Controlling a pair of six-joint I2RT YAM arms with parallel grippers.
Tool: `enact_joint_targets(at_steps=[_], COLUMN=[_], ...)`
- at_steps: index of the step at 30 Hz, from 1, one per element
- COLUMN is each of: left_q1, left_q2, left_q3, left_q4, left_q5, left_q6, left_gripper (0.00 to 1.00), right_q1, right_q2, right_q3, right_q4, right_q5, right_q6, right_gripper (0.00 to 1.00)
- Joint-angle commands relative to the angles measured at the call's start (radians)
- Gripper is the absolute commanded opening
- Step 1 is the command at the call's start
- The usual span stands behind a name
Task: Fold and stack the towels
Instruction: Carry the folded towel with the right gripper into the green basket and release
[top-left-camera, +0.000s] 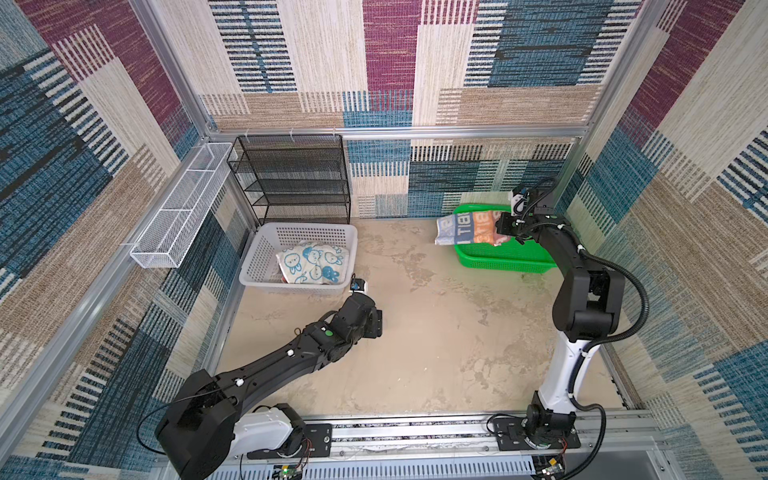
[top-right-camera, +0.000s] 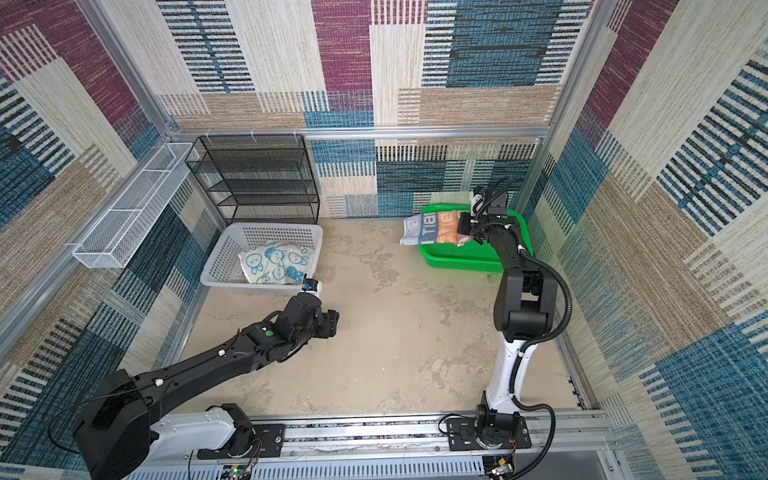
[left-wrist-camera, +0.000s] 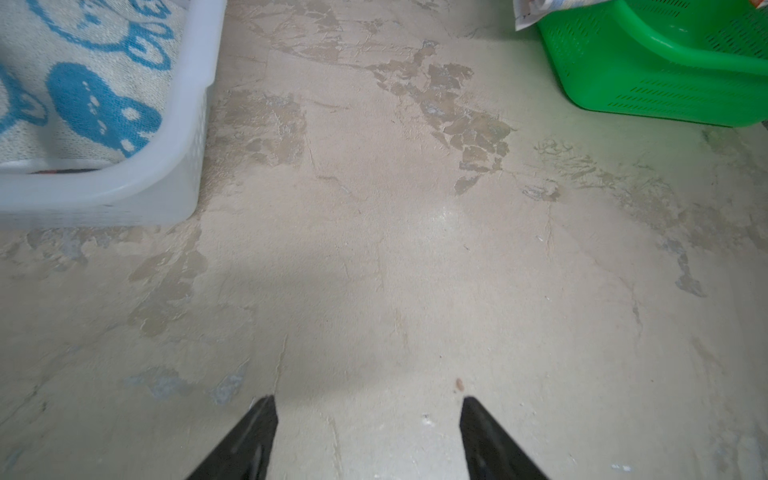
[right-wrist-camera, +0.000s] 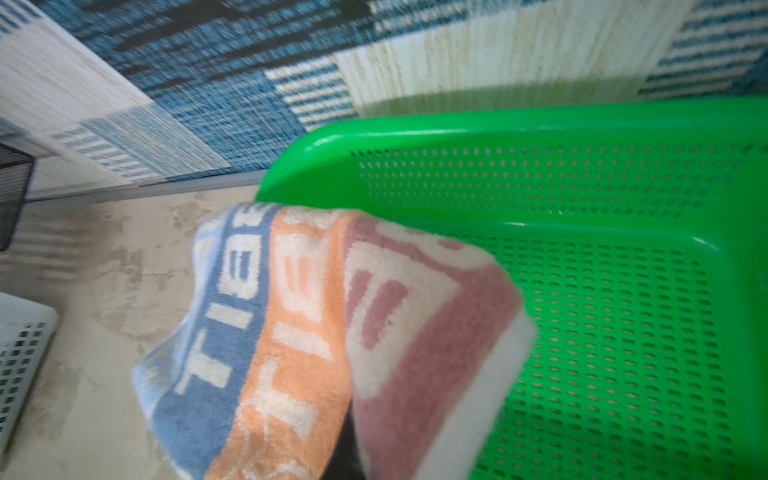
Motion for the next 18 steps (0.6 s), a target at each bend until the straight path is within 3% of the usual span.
enact_joint_targets(at_steps=[1,7,14,18], left_q1=[0.000,0.001,0.001,0.001], left_q2=[-0.014,-0.049,-0.073,-0.082], left_q3=[0.003,-0.021,-0.022,-0.021], left_q4=[-0.028,-0.026,-0.045,-0.055], left_q5=[-0.027,-0.034,-0.045,-0.055], left_q6=[0.016,0.004,0.008,0.011], left_gripper=[0.74,0.74,0.74,0.74], right_q1=[-0.021,-0.042,-0.051,-0.051], right_q2=[0.031,0.079,0.093,0.105], right_q3=[-0.016,-0.041,-0.051,-0.023], right_q4=[0.047,0.066,0.093,0.076], right_q5=[0.078,0.206,0.266,0.300], right_q6=[-0.013,-0.022,-0.008,0.019], right_gripper=[0.00,0.00,0.01,0.20])
